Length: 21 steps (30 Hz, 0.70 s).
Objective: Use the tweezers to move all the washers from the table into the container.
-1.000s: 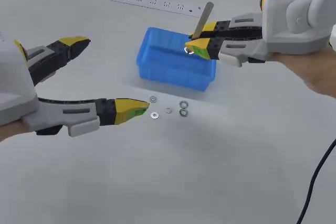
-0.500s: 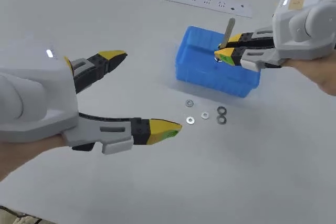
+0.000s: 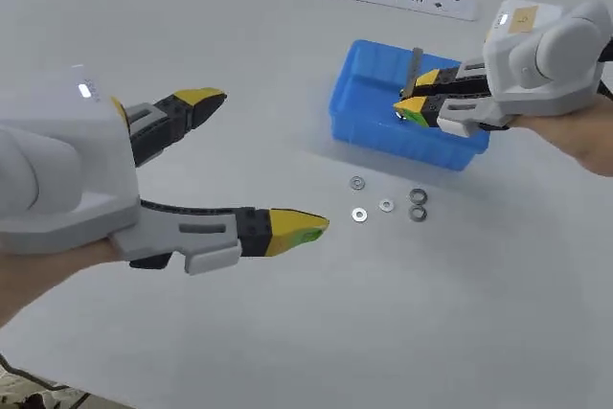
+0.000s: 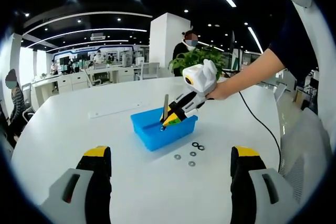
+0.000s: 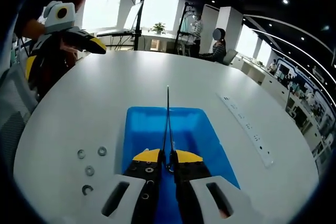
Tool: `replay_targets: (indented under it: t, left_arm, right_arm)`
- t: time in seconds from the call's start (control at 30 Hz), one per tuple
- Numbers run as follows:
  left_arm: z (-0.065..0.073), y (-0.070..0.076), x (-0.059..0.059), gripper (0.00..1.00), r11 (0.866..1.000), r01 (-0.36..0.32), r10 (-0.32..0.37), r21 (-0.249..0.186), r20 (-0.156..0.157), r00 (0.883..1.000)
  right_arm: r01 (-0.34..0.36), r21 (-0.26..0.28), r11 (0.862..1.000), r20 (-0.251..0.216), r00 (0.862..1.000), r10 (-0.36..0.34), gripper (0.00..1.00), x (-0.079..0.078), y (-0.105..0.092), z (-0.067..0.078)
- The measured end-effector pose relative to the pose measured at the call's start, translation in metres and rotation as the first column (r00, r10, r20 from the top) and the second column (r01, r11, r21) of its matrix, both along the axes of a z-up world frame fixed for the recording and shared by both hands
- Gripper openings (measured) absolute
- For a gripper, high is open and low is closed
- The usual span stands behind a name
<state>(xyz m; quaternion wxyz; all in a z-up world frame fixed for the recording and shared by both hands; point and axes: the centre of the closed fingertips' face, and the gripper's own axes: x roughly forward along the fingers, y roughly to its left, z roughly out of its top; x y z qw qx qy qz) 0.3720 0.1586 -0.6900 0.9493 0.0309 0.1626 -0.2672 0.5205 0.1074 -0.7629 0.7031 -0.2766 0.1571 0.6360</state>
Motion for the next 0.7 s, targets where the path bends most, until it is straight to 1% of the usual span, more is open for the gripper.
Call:
replay_targets:
  t: [0.03,0.1,0.27,0.37,0.47,0.53,0.6,0.63,0.67,0.7]
  left_arm:
    - [0.000,0.000,0.000,1.00,1.000,0.001,-0.001,0.004,-0.001,1.000]
    - [0.001,0.000,0.000,1.00,1.000,0.002,-0.002,0.002,-0.001,1.000]
    - [0.000,0.000,-0.002,1.00,1.000,0.009,-0.009,0.013,-0.007,1.000]
    - [-0.001,0.000,-0.003,1.00,1.000,0.011,-0.011,0.016,-0.012,1.000]
    - [0.000,-0.001,-0.003,1.00,1.000,0.017,-0.017,0.014,-0.011,1.000]
    - [0.003,-0.002,0.003,1.00,0.999,0.012,-0.013,0.031,0.018,1.000]
    - [0.005,-0.004,0.012,1.00,0.999,0.023,-0.024,0.033,0.027,0.999]
    - [0.008,-0.006,0.017,1.00,0.999,0.031,-0.032,0.031,0.037,0.999]
    - [0.011,-0.009,0.026,1.00,0.999,0.045,-0.046,0.023,0.050,0.998]
    - [0.014,-0.011,0.033,1.00,0.999,0.047,-0.048,0.011,0.055,0.997]
  right_arm:
    - [0.003,0.003,1.000,0.002,1.000,-0.003,0.10,0.001,0.001,0.001]
    - [0.009,0.008,1.000,-0.008,1.000,-0.009,0.10,0.002,0.002,0.002]
    - [0.013,0.011,1.000,0.000,1.000,-0.013,0.10,0.003,0.001,0.004]
    - [0.020,0.011,1.000,-0.006,1.000,-0.020,0.10,0.003,-0.001,0.004]
    - [0.028,0.022,0.999,-0.009,1.000,-0.027,0.10,0.003,-0.003,0.009]
    - [0.026,0.026,0.999,-0.004,1.000,-0.026,0.09,0.002,-0.005,0.012]
    - [0.021,0.027,0.999,-0.006,1.000,-0.021,0.09,-0.001,-0.006,0.014]
    - [0.019,0.027,0.999,-0.006,1.000,-0.019,0.09,-0.001,-0.007,0.015]
    - [0.016,0.028,0.999,-0.006,1.000,-0.016,0.09,-0.002,-0.008,0.016]
    - [0.015,0.026,1.000,-0.004,1.000,-0.015,0.09,-0.003,-0.008,0.016]
